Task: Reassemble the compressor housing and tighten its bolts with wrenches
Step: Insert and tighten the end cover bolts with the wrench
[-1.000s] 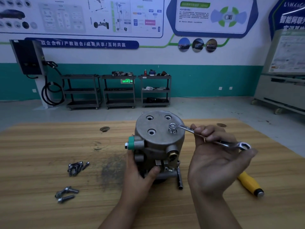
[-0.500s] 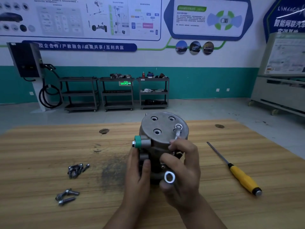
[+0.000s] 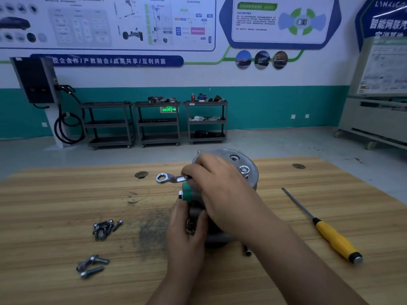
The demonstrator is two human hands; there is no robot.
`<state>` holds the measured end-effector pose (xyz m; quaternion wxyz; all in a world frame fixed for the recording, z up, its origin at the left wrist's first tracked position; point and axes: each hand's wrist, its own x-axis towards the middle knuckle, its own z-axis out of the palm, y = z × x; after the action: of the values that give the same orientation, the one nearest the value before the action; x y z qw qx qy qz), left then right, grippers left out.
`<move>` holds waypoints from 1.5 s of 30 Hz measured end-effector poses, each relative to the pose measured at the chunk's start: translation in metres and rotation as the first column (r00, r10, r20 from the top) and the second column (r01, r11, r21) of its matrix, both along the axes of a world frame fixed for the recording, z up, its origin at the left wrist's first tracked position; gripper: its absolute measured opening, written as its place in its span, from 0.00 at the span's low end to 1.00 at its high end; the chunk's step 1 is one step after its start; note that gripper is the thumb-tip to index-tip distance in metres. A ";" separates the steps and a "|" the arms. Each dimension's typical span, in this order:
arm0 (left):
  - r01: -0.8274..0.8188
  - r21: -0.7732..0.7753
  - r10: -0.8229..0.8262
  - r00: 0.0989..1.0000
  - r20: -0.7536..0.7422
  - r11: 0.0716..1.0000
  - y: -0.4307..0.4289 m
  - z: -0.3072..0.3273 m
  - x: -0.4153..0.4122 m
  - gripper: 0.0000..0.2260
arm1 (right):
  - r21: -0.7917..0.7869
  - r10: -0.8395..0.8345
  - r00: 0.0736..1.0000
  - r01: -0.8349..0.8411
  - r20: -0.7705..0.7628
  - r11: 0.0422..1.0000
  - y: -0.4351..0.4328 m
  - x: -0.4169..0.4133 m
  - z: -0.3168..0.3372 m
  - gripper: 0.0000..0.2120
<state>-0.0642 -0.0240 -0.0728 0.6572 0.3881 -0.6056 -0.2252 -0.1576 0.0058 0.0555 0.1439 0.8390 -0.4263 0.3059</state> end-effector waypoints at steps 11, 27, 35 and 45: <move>-0.065 -0.108 0.069 0.997 0.032 0.992 0.001 0.008 0.000 0.07 | 0.327 -0.095 0.988 0.051 0.120 0.944 -0.037 -0.024 0.050 0.12; -0.084 -0.083 0.085 0.996 0.004 0.993 0.002 0.007 0.000 0.11 | 0.391 -0.285 0.325 -0.334 0.902 0.857 -0.050 -0.064 0.001 0.03; -0.101 -0.068 0.099 0.995 -0.029 0.993 0.004 0.005 0.000 0.11 | -0.191 0.113 -0.270 -0.284 0.956 0.940 -0.018 -0.041 -0.039 0.09; -0.122 -0.086 0.121 0.993 -0.017 0.989 0.005 0.004 0.000 0.11 | -0.298 0.274 0.485 -0.029 0.831 0.954 0.005 -0.031 -0.061 0.08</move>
<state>-0.0644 -0.0195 -0.0690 0.6895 0.3939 -0.5863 -0.1604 -0.1883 0.0106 -0.0052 -0.0148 0.5830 -0.3235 0.7451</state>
